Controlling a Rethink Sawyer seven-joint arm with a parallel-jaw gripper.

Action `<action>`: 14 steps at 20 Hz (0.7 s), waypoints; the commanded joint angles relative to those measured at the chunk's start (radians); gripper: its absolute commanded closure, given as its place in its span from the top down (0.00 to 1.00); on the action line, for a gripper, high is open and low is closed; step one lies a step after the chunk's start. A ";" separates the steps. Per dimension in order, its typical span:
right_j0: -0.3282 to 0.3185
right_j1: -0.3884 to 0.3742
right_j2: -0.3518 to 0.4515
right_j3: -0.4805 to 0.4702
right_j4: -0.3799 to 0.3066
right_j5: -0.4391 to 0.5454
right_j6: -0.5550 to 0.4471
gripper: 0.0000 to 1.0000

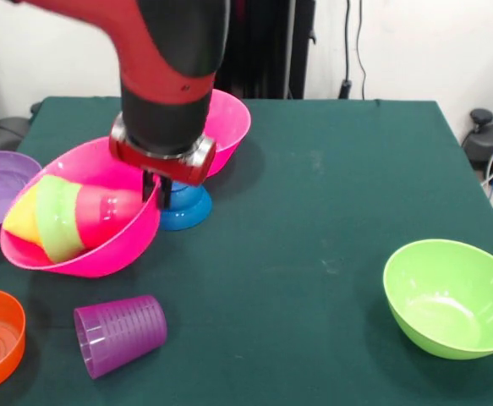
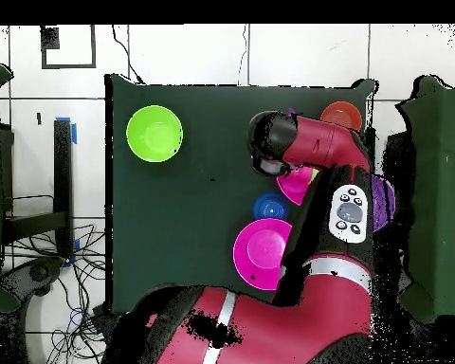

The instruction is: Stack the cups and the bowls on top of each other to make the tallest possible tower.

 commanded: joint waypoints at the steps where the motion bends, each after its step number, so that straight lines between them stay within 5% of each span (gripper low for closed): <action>1: 0.098 -0.043 -0.002 -0.023 0.007 0.196 0.180 0.00; 14: 0.155 0.015 -0.046 -0.162 0.037 0.277 0.247 0.00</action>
